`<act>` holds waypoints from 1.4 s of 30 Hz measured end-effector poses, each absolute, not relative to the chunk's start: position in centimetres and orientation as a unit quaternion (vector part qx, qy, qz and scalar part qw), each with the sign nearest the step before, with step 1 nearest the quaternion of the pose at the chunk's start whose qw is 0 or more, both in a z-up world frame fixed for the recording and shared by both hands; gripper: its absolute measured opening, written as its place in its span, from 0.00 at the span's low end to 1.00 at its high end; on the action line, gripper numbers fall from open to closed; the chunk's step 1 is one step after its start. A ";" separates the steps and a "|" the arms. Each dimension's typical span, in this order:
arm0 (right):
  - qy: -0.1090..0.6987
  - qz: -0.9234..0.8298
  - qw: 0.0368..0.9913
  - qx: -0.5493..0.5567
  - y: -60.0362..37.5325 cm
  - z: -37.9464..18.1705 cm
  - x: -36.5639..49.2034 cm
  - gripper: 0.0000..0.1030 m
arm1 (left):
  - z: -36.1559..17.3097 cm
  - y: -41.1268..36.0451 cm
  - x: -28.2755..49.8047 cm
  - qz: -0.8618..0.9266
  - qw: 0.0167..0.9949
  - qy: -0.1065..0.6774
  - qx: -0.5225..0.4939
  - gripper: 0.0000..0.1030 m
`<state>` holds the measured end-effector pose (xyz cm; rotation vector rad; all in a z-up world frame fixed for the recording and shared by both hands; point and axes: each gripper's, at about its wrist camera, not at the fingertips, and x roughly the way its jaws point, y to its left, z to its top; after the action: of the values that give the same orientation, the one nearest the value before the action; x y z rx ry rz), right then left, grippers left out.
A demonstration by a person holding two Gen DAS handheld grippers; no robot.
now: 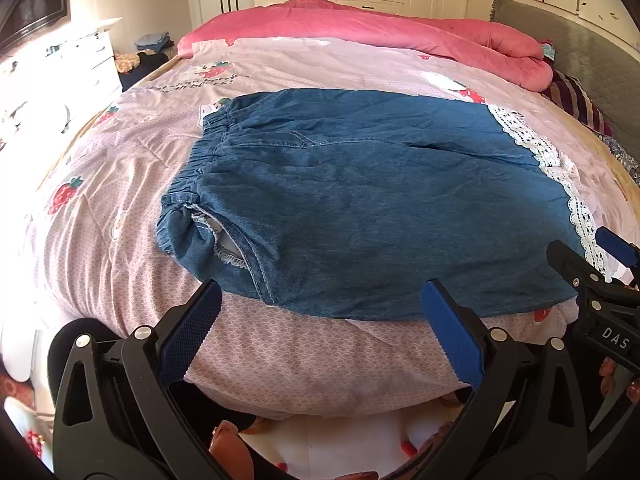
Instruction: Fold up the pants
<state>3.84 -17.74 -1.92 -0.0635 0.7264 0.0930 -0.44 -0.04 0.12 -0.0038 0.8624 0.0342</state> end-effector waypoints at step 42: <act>0.392 0.127 0.909 -0.067 -14.5 -1.9 10.4 0.96 | 1.5 7.0 5.2 0.013 0.903 0.428 -0.042 0.91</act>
<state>10.45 -14.50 -1.90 -0.1379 0.8081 0.2630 5.18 7.01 1.49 -0.0869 0.8851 0.0263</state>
